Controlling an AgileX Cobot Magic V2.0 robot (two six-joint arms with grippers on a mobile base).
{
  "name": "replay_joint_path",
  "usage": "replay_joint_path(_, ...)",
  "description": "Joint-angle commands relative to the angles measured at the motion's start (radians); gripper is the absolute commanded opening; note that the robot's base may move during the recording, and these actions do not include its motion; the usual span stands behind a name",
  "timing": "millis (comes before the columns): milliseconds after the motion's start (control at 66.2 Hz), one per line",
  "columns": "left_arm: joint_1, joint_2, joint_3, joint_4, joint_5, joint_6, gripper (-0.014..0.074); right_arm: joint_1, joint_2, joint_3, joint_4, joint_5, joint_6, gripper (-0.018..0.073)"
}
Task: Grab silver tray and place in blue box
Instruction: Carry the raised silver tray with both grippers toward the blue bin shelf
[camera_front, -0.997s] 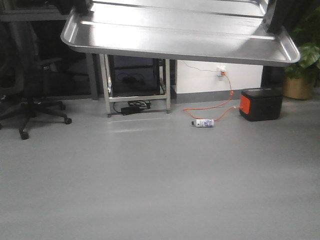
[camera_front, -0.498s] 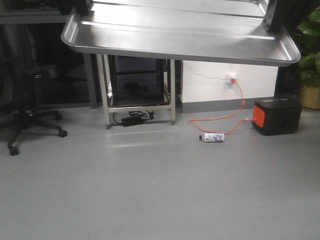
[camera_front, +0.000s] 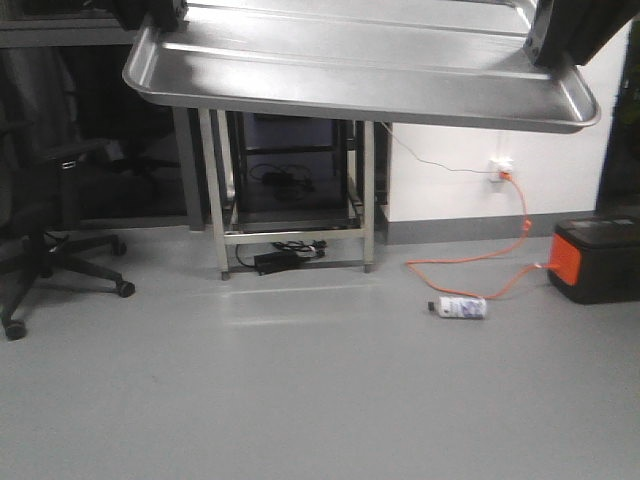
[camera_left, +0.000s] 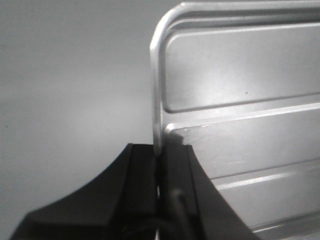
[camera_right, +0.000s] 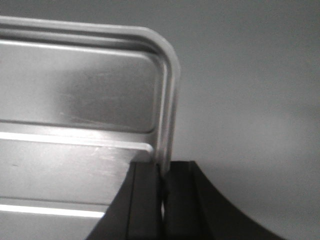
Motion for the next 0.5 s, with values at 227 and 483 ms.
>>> replay_joint_path(227,0.000,-0.041,-0.028,0.040,0.001,0.008,-0.0097,-0.004,-0.032,-0.034,-0.060,-0.030,-0.013,0.0059)
replay_joint_path(483,0.000,-0.041,-0.028,0.040,0.001,0.008,-0.0097,-0.004,-0.032,-0.034,-0.060,-0.030,-0.013,0.0059)
